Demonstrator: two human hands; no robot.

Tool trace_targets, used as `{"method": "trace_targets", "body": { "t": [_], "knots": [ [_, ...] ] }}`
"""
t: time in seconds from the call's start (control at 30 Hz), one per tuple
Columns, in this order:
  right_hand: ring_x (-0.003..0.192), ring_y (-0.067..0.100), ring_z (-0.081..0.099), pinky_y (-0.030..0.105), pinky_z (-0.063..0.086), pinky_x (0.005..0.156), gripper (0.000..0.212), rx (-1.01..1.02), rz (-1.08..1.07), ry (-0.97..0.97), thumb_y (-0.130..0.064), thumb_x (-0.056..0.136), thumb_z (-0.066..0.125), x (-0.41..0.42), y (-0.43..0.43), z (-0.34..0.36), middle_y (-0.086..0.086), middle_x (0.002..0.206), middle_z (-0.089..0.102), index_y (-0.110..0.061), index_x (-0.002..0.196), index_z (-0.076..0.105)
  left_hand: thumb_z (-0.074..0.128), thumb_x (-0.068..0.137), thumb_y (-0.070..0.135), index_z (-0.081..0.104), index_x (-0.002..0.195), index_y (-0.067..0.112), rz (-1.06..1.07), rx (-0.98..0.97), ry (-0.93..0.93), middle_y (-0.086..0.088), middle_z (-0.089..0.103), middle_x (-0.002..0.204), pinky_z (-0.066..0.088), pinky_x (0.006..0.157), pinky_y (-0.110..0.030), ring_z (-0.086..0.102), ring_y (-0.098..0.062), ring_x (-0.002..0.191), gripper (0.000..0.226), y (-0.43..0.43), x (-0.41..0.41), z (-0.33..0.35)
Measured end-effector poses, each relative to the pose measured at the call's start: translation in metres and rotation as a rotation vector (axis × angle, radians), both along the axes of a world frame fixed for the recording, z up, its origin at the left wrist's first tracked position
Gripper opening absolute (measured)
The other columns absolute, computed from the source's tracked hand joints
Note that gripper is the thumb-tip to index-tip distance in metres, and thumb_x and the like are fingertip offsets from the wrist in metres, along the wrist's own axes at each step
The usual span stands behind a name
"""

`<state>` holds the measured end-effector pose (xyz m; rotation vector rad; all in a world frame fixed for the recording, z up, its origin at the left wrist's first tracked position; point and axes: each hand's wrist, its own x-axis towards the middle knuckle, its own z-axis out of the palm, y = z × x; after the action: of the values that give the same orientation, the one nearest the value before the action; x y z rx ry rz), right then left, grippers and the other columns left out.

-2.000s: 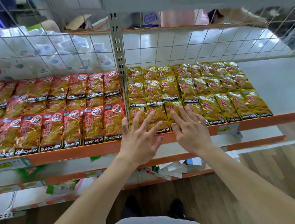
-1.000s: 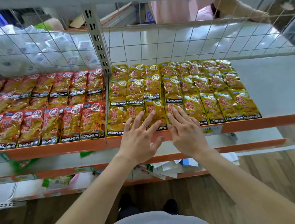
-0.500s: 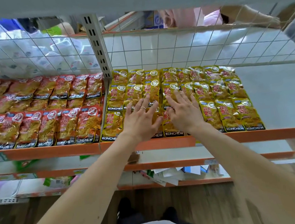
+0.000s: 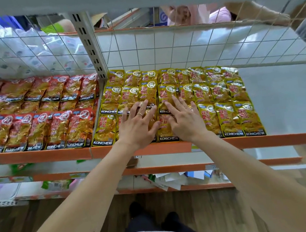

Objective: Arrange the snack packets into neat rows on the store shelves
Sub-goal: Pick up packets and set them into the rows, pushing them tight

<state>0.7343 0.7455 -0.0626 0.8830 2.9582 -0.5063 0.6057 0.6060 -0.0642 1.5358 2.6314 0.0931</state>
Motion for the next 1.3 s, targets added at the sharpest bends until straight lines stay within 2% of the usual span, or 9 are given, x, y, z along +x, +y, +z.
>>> {"method": "trace_targets", "body": {
  "t": [0.27,0.47,0.57,0.7,0.77,0.87,1.0,1.13,1.3],
  "knots": [
    [0.154,0.016,0.0,0.047,-0.007,0.123,0.054,0.017,-0.012,0.013,-0.043,0.106,0.029,-0.001,-0.005,-0.002,-0.007,0.167,0.0,-0.036,0.158,0.017,0.02,0.101,0.062,0.013,0.158,0.04,-0.011,0.024,-0.011,0.007,0.002,0.169,-0.007,0.122,-0.051,-0.003,-0.022,0.155,0.062,0.002,0.001,-0.006],
    [0.154,0.013,-0.001,0.045,-0.01,0.123,0.058,0.045,-0.132,0.157,-0.046,0.099,0.025,0.026,0.0,0.001,-0.006,0.167,0.007,-0.035,0.156,0.027,0.017,0.097,0.062,0.019,0.158,0.035,-0.086,0.127,0.021,0.006,0.011,0.168,-0.003,0.121,-0.054,0.006,-0.024,0.154,0.067,0.002,0.01,-0.004],
    [0.154,0.019,-0.006,0.052,-0.015,0.12,0.056,0.122,-0.183,0.031,-0.053,0.1,0.024,0.045,0.011,-0.005,-0.005,0.168,0.004,-0.041,0.155,0.024,0.021,0.097,0.061,0.021,0.157,0.038,-0.186,0.118,0.032,0.007,0.011,0.168,-0.002,0.12,-0.058,0.006,-0.023,0.154,0.065,0.011,0.025,-0.005],
    [0.154,0.023,-0.008,0.057,-0.007,0.121,0.06,0.098,-0.117,-0.087,-0.055,0.099,0.02,0.046,0.01,-0.009,-0.004,0.168,-0.001,-0.04,0.157,0.015,0.019,0.095,0.061,0.025,0.156,0.038,-0.201,0.081,0.023,0.008,0.01,0.168,0.002,0.118,-0.06,0.003,-0.022,0.154,0.065,0.014,0.036,-0.013],
    [0.154,0.024,-0.009,0.055,-0.007,0.122,0.06,0.076,-0.083,-0.096,-0.054,0.1,0.019,0.043,0.008,-0.007,-0.004,0.168,-0.004,-0.039,0.158,0.012,0.014,0.093,0.061,0.026,0.156,0.037,-0.181,0.087,0.026,0.008,0.011,0.168,0.003,0.118,-0.059,0.006,-0.022,0.154,0.069,0.016,0.04,-0.011],
    [0.153,0.018,-0.013,0.051,-0.009,0.122,0.056,0.003,-0.067,-0.038,-0.045,0.105,0.026,0.049,0.011,-0.001,-0.007,0.167,-0.007,-0.04,0.158,0.01,0.02,0.094,0.059,0.037,0.153,0.031,-0.183,0.127,0.051,0.004,0.022,0.166,0.009,0.118,-0.059,0.019,-0.023,0.151,0.068,0.023,0.054,-0.008],
    [0.153,0.014,-0.011,0.048,-0.012,0.12,0.055,0.036,-0.244,0.09,-0.042,0.105,0.032,0.087,0.047,0.008,-0.011,0.167,-0.004,-0.042,0.157,0.013,0.025,0.097,0.058,0.046,0.147,0.029,-0.252,0.152,0.031,0.0,0.031,0.163,0.015,0.119,-0.058,0.03,-0.024,0.148,0.062,0.042,0.08,-0.007],
    [0.154,0.025,-0.012,0.06,-0.005,0.119,0.057,0.068,-0.273,-0.121,-0.057,0.1,0.029,0.131,0.082,0.001,-0.006,0.168,-0.006,-0.048,0.155,0.014,0.023,0.099,0.052,0.034,0.153,0.039,-0.279,0.099,-0.03,0.004,0.019,0.167,0.009,0.123,-0.05,0.02,-0.018,0.152,0.057,0.06,0.095,-0.008],
    [0.151,0.03,-0.021,0.06,-0.008,0.118,0.067,0.033,-0.175,-0.229,-0.065,0.099,0.027,0.14,0.086,-0.004,-0.009,0.165,-0.018,-0.05,0.154,-0.007,0.023,0.095,0.043,0.036,0.152,0.041,-0.233,0.099,-0.12,0.008,0.023,0.165,0.008,0.124,-0.042,0.014,-0.013,0.153,0.058,0.061,0.093,-0.008]
  ]
}}
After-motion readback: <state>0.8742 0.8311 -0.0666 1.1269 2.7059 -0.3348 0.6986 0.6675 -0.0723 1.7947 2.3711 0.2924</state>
